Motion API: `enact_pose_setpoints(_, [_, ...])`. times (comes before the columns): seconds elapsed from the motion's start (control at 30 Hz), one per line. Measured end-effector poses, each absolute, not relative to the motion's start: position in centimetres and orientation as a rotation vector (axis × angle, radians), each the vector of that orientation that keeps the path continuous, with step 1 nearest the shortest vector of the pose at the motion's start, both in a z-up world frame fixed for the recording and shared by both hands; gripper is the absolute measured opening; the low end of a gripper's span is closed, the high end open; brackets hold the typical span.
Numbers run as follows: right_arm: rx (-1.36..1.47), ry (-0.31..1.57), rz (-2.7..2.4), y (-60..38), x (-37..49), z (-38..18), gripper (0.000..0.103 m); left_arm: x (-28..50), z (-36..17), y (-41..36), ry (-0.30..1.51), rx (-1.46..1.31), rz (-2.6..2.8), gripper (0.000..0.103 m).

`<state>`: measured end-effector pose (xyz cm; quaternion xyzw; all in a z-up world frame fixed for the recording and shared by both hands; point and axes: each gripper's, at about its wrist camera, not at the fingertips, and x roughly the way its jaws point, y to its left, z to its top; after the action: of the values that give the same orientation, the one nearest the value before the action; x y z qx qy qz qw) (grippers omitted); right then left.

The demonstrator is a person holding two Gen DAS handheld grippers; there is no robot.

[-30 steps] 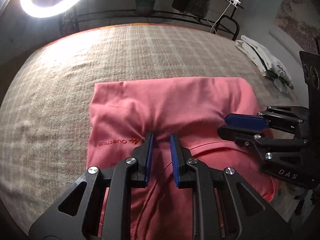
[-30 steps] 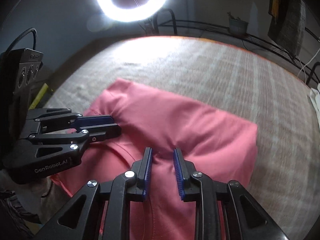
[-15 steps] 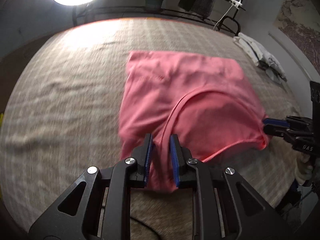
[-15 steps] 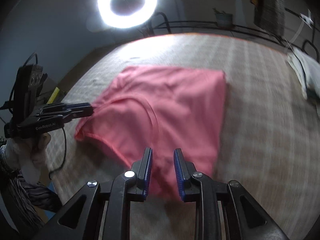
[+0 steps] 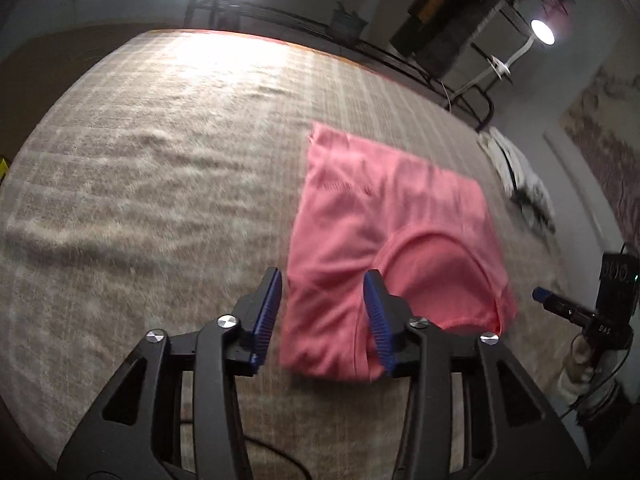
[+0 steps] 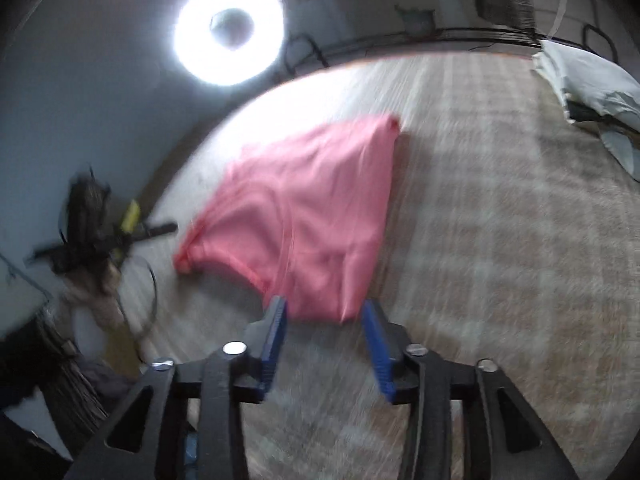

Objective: Fold small clothes

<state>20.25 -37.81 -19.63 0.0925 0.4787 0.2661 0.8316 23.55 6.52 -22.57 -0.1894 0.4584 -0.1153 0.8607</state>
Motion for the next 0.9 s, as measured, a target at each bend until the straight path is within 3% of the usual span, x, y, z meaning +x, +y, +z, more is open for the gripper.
enact_pose_setpoints(0.3, [0.48, 1.066, 0.543, -40.6, 28.4, -23.4, 0.047, 28.8, -26.5, 8.4, 1.076, -0.703, -0.282, 0.044])
enact_pose_setpoints(0.73, [0.672, 1.062, 0.618, -39.9, 31.8, -26.5, 0.031, 31.3, -26.8, 5.6, 1.081, -0.687, -0.376, 0.043])
enact_pose_setpoints(0.83, [0.643, 1.08, 0.614, -38.1, 31.9, -26.6, 0.023, 31.8, -26.8, 4.4, 1.092, -0.636, -0.365, 0.02])
enact_pose_setpoints(0.9, [0.634, 1.088, 0.606, -37.5, 32.1, -26.6, 0.014, 31.8, -26.8, 3.7, 1.09, -0.615, -0.35, 0.011])
